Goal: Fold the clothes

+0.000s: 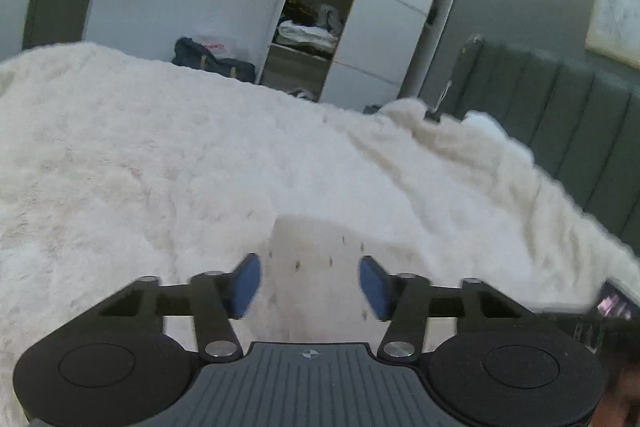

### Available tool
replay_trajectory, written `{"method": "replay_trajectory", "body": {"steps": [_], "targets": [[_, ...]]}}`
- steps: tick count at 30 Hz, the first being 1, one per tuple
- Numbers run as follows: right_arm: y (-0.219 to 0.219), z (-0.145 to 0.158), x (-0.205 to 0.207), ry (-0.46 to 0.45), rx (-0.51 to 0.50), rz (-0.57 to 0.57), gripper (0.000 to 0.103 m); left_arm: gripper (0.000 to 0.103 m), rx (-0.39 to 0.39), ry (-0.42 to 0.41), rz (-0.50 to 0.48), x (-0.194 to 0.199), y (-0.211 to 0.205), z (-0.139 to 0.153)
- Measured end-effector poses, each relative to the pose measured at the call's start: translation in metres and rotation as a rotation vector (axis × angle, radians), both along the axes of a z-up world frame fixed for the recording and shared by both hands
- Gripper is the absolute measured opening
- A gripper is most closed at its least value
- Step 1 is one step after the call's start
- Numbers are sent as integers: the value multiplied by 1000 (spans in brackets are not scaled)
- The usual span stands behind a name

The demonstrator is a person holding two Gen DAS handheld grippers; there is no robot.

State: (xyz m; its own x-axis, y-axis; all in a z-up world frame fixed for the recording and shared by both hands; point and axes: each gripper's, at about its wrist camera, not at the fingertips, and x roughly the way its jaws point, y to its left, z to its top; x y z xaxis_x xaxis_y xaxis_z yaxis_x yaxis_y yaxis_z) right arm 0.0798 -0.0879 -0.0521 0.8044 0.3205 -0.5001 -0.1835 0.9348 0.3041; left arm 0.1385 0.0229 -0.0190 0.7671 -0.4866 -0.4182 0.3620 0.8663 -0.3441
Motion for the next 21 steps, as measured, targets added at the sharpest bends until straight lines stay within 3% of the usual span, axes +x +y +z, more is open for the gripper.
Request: {"method": "replay_trajectory", "body": {"steps": [1,4,7,8,9,10,12,14,15,18,19,21], "targets": [[24,1,-3,-20,-50,59,19,44,-7,-1,-118,13,-2,9],[63,-13,-9,-38,-209,155,14,45,66,10,-268,38,-21,8],[66,-53,-10,51,-304,131,13,44,118,97,-367,83,-49,-29],[63,-62,-12,75,-311,123,10,43,138,111,-379,91,-53,-38],[52,-70,-18,102,-293,108,10,36,227,149,-382,119,-69,-66],[39,-77,-28,127,-273,90,9,27,269,168,-394,131,-77,-76],[25,-77,-40,159,-265,93,7,25,282,141,-421,144,-90,-81],[6,-56,-49,130,-218,77,9,28,271,130,-431,146,-95,-77],[-2,-43,-53,106,-188,64,12,31,223,108,-449,142,-95,-68],[-24,-16,-53,-8,-108,-14,37,53,80,66,-465,132,-90,-51],[-26,-14,-46,-59,-79,-75,49,53,56,64,-451,132,-89,-51],[-24,-20,-27,-116,-28,-183,51,53,34,71,-411,130,-84,-56]]}}
